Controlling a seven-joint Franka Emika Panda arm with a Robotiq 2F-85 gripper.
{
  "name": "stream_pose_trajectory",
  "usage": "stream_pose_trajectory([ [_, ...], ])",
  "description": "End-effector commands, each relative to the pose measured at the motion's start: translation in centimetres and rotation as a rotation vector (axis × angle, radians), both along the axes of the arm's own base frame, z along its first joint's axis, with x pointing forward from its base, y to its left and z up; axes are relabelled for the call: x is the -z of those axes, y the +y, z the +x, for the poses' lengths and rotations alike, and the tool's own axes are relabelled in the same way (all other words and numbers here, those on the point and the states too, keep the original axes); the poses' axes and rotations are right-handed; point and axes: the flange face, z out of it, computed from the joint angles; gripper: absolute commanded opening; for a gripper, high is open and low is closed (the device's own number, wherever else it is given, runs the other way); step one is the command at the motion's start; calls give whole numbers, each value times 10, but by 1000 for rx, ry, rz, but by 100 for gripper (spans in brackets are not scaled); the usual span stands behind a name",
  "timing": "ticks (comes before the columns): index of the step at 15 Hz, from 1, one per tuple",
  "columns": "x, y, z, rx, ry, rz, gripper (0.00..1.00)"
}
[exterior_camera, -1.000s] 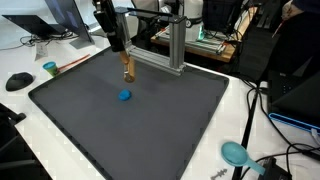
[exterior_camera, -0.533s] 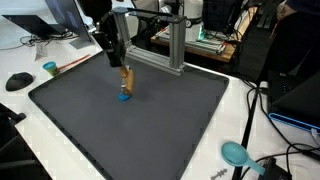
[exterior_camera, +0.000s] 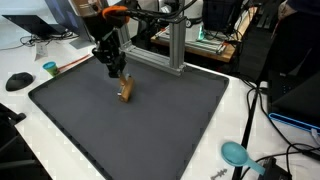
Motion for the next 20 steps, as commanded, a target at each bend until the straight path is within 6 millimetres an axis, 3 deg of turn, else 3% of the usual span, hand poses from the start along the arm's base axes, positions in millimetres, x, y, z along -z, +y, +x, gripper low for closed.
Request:
stream_pose_trajectory([
  [1, 2, -3, -1, 74, -26, -34, 22],
  [6, 12, -2, 3, 119, -20, -59, 22],
  [12, 35, 19, 5, 107, 14, -78, 22],
  [15, 47, 18, 5, 126, 29, -87, 22],
  [20, 29, 9, 2, 106, 35, -49, 22],
])
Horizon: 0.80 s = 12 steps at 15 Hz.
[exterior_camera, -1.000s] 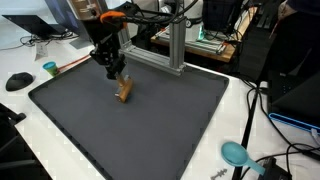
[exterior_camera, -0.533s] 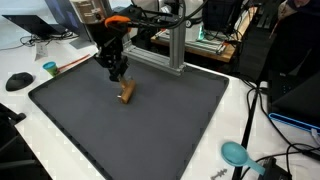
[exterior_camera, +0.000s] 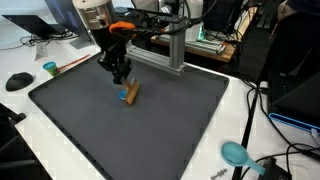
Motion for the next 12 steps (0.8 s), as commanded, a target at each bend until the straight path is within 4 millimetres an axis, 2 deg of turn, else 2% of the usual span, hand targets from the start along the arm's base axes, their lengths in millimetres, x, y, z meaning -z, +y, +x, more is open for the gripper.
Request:
stream_pose_trajectory([
  [1, -5, -14, -3, -16, 25, 9, 22],
  [4, -33, -30, -10, -37, 18, 28, 22],
  [8, -59, -59, -12, -22, 1, 43, 22],
  [10, -64, -60, -10, -28, -8, 53, 22],
  [12, -68, -53, -8, -32, -31, 72, 22],
])
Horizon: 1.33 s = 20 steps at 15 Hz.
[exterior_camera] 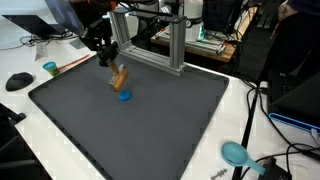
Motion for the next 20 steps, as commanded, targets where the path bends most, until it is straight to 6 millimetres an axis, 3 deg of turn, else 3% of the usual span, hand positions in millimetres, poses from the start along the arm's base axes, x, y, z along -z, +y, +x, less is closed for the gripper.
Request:
stream_pose_trajectory([
  [1, -15, 13, 4, -6, -30, 48, 22],
  [6, 3, 33, 15, -3, -46, 19, 22],
  [14, 53, 46, 21, 12, 2, -30, 22],
  [17, 63, 50, 21, 26, 11, -40, 22],
  [20, 60, 45, 22, 38, 8, -39, 22],
])
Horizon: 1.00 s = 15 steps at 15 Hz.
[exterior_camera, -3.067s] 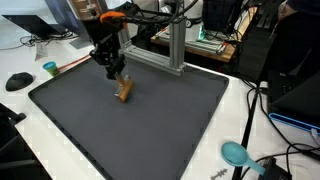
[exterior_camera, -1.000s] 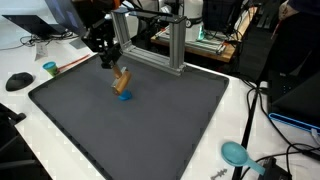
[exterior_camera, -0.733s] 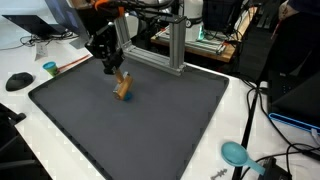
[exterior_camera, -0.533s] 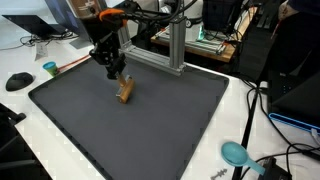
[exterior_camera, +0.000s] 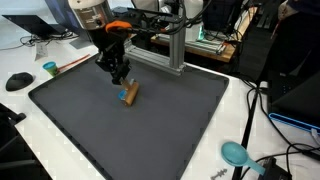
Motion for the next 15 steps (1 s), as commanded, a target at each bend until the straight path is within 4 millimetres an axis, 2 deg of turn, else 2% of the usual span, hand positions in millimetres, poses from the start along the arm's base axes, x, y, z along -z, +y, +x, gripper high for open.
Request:
stream_pose_trajectory([
  [1, 5, -11, 7, 22, -10, -38, 22],
  [4, -9, -8, 0, -26, 4, 2, 22],
  [8, -27, -21, 0, -9, -30, -29, 22],
  [11, -26, -29, 1, -5, -25, -27, 22],
  [15, -19, -22, 3, -23, -11, -12, 22],
])
